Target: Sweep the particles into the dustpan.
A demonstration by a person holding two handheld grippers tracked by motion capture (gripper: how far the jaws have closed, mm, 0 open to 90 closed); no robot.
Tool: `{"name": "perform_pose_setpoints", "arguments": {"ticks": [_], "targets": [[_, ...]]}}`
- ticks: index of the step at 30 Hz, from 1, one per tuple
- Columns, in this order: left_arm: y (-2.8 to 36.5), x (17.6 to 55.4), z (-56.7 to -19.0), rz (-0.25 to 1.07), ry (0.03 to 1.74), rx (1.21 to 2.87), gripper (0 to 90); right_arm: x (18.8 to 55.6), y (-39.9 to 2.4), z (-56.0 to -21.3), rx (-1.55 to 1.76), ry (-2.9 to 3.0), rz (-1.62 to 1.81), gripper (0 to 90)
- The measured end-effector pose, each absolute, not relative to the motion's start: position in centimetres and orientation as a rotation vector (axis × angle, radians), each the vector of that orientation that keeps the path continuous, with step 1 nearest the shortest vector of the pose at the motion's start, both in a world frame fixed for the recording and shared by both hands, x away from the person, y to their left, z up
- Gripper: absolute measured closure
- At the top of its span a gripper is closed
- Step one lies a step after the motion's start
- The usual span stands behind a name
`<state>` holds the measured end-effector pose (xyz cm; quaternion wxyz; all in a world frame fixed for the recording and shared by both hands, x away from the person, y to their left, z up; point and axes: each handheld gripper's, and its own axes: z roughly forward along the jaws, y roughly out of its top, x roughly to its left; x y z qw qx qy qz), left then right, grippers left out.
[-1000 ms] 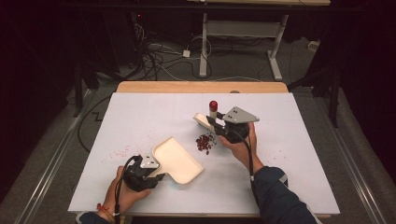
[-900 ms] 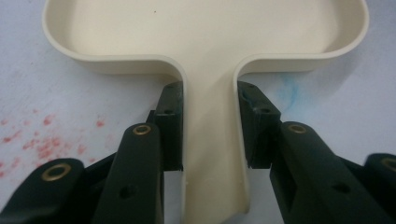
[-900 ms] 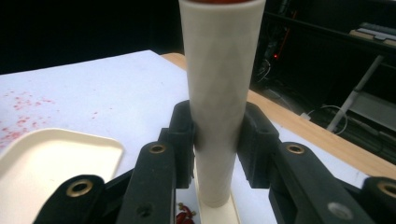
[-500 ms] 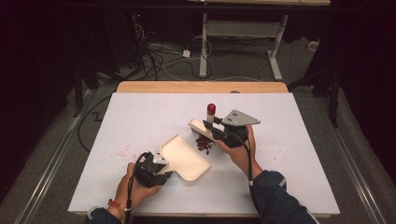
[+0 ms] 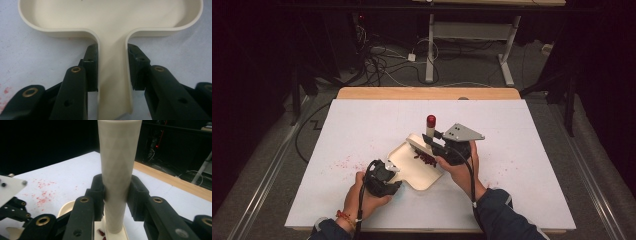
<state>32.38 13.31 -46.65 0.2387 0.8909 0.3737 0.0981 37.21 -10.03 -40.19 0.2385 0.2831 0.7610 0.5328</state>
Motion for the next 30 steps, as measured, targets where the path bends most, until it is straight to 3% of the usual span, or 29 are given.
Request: {"name": "perform_pose_setpoints", "arguments": {"ticks": [19,30], "targets": [[13.9,32.5,-46.6,0.259,0.992,2.457,63.9,34.9,-8.4,-39.7,0.709,2.112,1.492,70.1],[14.2,32.5,-46.6,0.251,0.982,2.463,63.9,34.4,-10.4,-37.6,0.712,2.023,1.55,70.2]]}}
